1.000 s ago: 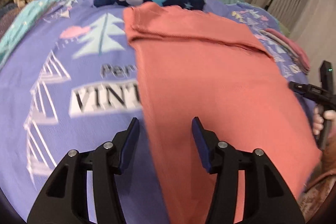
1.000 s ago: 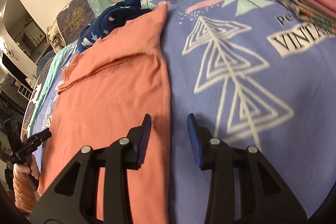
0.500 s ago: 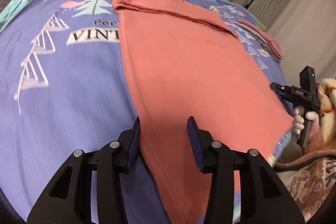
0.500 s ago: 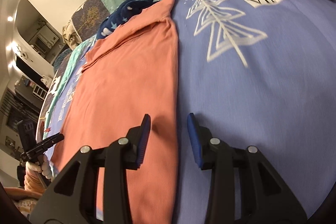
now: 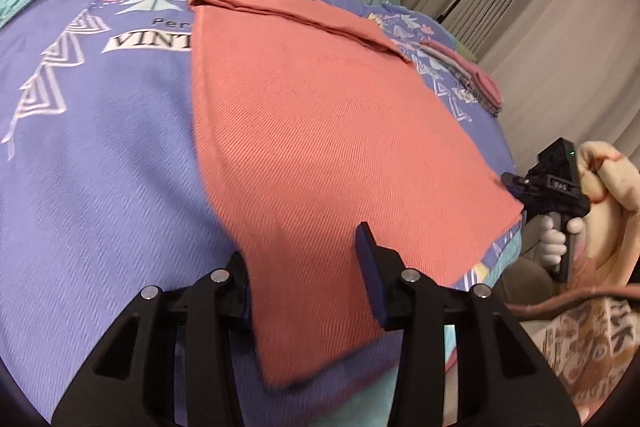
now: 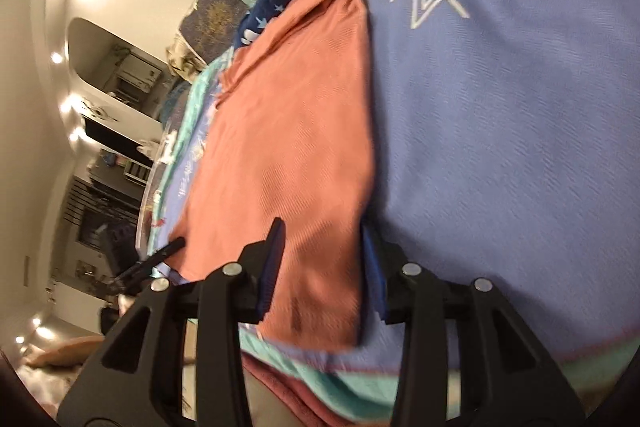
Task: Fold small clothes
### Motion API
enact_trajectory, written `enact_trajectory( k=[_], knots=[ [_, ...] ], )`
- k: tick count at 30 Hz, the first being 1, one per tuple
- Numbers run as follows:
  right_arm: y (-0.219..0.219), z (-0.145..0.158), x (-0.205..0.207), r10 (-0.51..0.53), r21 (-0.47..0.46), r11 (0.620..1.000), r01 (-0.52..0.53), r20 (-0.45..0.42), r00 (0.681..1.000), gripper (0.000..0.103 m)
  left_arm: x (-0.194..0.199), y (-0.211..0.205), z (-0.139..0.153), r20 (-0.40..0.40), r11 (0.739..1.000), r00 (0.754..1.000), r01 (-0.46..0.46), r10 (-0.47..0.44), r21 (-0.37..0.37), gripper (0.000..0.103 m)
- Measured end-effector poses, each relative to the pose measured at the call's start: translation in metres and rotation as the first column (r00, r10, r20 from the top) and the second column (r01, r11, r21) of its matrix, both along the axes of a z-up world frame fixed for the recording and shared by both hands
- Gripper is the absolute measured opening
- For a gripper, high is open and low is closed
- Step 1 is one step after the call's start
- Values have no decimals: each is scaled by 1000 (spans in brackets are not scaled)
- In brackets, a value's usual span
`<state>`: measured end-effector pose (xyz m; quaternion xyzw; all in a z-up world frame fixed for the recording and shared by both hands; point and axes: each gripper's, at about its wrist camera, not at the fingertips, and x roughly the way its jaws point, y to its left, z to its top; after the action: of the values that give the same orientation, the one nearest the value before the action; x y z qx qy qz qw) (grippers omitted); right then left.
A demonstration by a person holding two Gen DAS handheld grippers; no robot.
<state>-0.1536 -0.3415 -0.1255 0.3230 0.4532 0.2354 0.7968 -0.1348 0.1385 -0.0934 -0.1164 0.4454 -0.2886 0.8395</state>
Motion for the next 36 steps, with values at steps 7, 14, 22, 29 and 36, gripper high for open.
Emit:
enact_trajectory(
  k=[7, 14, 22, 29, 36],
  knots=[
    [3, 4, -8, 15, -25, 1000, -15, -14, 1000, 38, -2, 13, -1, -17, 997, 997, -76, 76, 14, 5],
    [9, -1, 14, -21, -6, 1000, 21, -37, 999, 5, 11, 1, 5, 0, 996, 997, -78, 78, -30, 2],
    [-13, 86, -16, -75, 150, 988, 42, 226, 971, 4, -26, 19, 107, 263, 981, 957, -81, 127, -176, 1],
    [-33, 163, -90, -81, 42, 997, 70, 430, 899, 8, -91, 18, 162, 406, 982, 909, -12, 89, -188, 2],
    [-20, 120, -45, -104, -13, 993, 113, 302, 948, 9, -40, -1, 129, 294, 991, 951, -54, 89, -124, 2]
  ],
)
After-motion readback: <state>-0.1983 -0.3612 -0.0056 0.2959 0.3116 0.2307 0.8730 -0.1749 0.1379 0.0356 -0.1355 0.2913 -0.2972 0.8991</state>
